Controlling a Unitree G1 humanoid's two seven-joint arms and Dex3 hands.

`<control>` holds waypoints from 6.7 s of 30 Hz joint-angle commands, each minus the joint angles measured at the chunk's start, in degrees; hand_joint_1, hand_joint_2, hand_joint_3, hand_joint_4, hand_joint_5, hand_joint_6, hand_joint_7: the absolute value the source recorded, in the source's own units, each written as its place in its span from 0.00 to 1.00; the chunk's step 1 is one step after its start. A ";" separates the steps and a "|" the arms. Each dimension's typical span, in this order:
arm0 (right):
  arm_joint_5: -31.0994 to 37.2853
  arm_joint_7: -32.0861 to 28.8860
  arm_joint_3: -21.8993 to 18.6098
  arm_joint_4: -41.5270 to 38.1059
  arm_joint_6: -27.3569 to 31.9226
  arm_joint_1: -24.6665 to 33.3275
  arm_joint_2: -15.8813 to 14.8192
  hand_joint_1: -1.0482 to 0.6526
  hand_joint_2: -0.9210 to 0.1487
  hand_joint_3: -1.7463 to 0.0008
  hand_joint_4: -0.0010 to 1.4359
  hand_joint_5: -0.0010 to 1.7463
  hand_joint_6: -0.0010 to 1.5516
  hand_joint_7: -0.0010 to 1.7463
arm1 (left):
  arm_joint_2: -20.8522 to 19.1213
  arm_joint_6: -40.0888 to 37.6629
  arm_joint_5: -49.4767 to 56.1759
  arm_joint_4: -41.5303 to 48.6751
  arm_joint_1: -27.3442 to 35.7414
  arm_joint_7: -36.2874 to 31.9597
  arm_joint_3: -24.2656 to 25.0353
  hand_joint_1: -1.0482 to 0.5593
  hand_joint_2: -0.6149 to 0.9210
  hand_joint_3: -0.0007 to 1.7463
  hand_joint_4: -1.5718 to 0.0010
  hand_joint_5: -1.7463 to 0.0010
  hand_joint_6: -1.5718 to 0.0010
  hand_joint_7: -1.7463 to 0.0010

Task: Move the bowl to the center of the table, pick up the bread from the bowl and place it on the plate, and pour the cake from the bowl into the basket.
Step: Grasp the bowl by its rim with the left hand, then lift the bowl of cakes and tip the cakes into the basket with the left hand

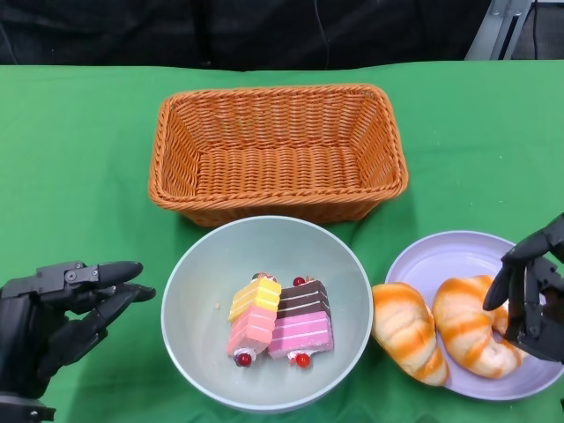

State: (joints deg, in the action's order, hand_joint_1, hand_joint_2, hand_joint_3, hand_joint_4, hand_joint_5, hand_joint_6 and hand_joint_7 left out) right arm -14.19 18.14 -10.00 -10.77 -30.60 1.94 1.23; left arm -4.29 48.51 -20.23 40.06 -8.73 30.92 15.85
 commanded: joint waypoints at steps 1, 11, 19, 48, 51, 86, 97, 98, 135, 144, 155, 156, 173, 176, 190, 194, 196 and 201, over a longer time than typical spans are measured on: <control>0.51 -0.59 -0.37 -2.16 -1.99 -0.88 -0.86 0.56 0.40 0.25 0.56 1.00 0.38 0.97 | -1.41 0.97 0.71 0.48 0.68 -0.52 0.39 0.46 1.00 0.07 0.45 0.46 0.20 0.95; 2.20 -0.84 -0.23 -7.36 -5.50 -2.58 -1.89 0.55 0.41 0.26 0.54 1.00 0.38 0.95 | -1.60 6.63 1.60 1.21 0.69 0.17 0.44 0.45 1.00 0.06 0.45 0.60 0.26 0.97; 0.54 -1.68 0.00 -6.29 -4.18 -2.47 -1.13 0.54 0.38 0.27 0.55 1.00 0.39 0.94 | -4.75 15.56 5.27 4.08 -0.14 -0.05 -0.20 0.45 1.00 0.04 0.47 0.91 0.43 1.00; -0.84 -3.66 -0.07 -6.37 -1.88 -3.47 0.79 0.53 0.33 0.31 0.57 1.00 0.36 0.98 | -14.35 40.40 70.87 2.17 -2.45 -36.00 9.99 0.46 1.00 0.04 0.54 1.00 0.55 1.00; -0.11 -4.74 0.17 -5.82 -1.55 -3.17 1.17 0.53 0.33 0.31 0.57 1.00 0.35 0.98 | -16.73 38.94 76.33 0.50 -2.45 -42.25 6.91 0.47 1.00 0.03 0.54 1.00 0.55 1.00; -0.52 -5.92 1.68 -2.79 -0.04 -1.24 2.60 0.52 0.34 0.31 0.58 1.00 0.36 0.99 | -36.96 10.88 94.03 -0.10 -13.92 -90.27 -47.45 0.43 1.00 0.07 0.53 1.00 0.57 0.99; -0.42 -6.12 2.07 -1.83 -0.47 -0.53 3.02 0.52 0.35 0.30 0.58 1.00 0.36 0.99 | -34.99 8.10 92.98 2.11 -17.05 -89.47 -54.50 0.43 1.00 0.08 0.52 0.99 0.57 1.00; -0.25 -6.28 2.07 -1.78 -0.49 -0.47 3.06 0.52 0.35 0.30 0.58 1.00 0.36 0.99 | -34.67 7.74 92.88 2.28 -17.23 -89.36 -54.91 0.43 1.00 0.08 0.52 0.99 0.57 1.00; 0.88 -6.95 1.88 -5.87 -3.15 -2.26 4.04 0.53 0.35 0.29 0.58 1.00 0.37 0.98 | -32.03 0.28 92.13 1.58 -18.39 -96.92 -60.18 0.42 1.00 0.11 0.47 0.98 0.52 0.98; -0.09 -6.31 1.96 -6.18 -2.94 -2.37 4.18 0.54 0.35 0.29 0.58 1.00 0.37 0.97 | -31.76 0.88 91.31 1.54 -18.65 -97.83 -60.75 0.44 1.00 0.12 0.43 0.96 0.47 0.97; 0.26 -5.87 1.94 -7.12 -4.15 -2.39 4.30 0.53 0.35 0.29 0.58 1.00 0.37 0.97 | -32.42 2.83 89.20 0.20 -18.79 -91.96 -60.79 0.42 1.00 0.03 0.43 0.57 0.29 0.95; 0.35 -5.90 1.92 -7.25 -4.31 -2.43 4.31 0.53 0.35 0.29 0.58 1.00 0.37 0.97 | -32.41 3.14 89.06 0.31 -18.80 -91.86 -60.82 0.42 1.00 0.04 0.48 0.46 0.28 0.95; -0.01 -5.60 1.98 -7.55 -5.43 -2.38 4.83 0.54 0.35 0.29 0.58 1.00 0.37 0.98 | -31.64 2.64 89.52 1.27 -18.14 -93.49 -60.74 0.52 1.00 0.13 0.66 0.00 0.71 0.11; 0.39 -5.74 2.03 -7.61 -5.65 -2.32 4.82 0.54 0.35 0.29 0.58 1.00 0.37 0.98 | -31.57 2.43 89.76 1.53 -18.03 -94.66 -60.81 0.53 1.00 0.14 0.66 0.00 0.75 0.05; 0.35 -5.81 1.73 -8.34 -6.45 -2.62 5.03 0.54 0.35 0.28 0.58 1.00 0.37 0.99 | -29.69 3.90 90.46 6.48 -18.88 -107.43 -61.80 0.59 1.00 0.16 0.67 0.00 0.77 0.01; 0.91 -6.19 1.84 -8.32 -6.61 -2.52 4.90 0.54 0.35 0.28 0.58 1.00 0.36 0.99 | -29.50 3.87 90.34 7.17 -18.71 -110.72 -61.80 0.61 1.00 0.20 0.67 0.00 0.77 0.00; 0.78 -6.15 1.88 -8.29 -6.41 -2.50 4.87 0.54 0.35 0.28 0.58 1.00 0.36 0.99 | -29.53 3.88 90.29 7.30 -18.68 -111.82 -61.82 0.61 1.00 0.21 0.67 0.00 0.77 0.00; 1.07 -6.17 1.82 -9.10 -7.24 -2.82 4.80 0.54 0.34 0.29 0.59 1.00 0.36 0.99 | -29.58 3.61 90.44 7.36 -18.50 -115.19 -61.77 0.62 1.00 0.24 0.67 0.00 0.77 0.00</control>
State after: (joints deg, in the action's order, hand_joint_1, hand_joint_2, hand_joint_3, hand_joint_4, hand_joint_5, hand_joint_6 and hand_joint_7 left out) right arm -12.89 12.16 -7.91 -19.44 -36.82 -0.47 6.39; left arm -33.26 51.97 70.26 47.35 -27.31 -81.53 -46.28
